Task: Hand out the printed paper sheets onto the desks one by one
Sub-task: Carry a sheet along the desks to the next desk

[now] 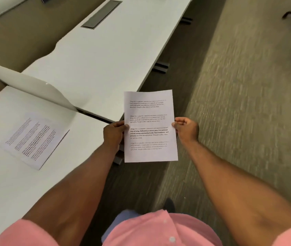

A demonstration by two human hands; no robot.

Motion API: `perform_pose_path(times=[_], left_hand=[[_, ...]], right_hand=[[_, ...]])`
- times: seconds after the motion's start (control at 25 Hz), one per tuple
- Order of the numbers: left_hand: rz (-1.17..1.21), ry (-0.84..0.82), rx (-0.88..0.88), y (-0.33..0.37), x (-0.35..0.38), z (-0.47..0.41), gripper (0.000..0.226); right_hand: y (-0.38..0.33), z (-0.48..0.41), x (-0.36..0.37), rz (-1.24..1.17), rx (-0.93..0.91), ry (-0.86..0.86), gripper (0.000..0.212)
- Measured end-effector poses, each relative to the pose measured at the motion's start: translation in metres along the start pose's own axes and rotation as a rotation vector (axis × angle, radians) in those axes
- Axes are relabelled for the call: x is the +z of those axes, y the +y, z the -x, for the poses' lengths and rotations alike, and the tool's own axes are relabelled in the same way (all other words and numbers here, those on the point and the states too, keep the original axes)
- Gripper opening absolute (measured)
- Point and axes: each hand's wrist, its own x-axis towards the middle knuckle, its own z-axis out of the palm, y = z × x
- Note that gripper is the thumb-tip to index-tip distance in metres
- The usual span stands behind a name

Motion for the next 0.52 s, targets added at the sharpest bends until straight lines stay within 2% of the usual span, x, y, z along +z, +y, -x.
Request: perform_pose_path(times=[0.24, 0.52], left_hand=[[-0.084, -0.134, 0.027, 0.044, 0.124, -0.044, 0.014], [-0.201, -0.222, 0.017, 0.092, 0.273, -0.15, 0.013]], right_hand=[[-0.009, -0.099, -0.068, -0.086, 0.049, 0.108, 0.024], [-0.026, -0.241, -0.118, -0.118, 0.068, 0.228, 0.029]])
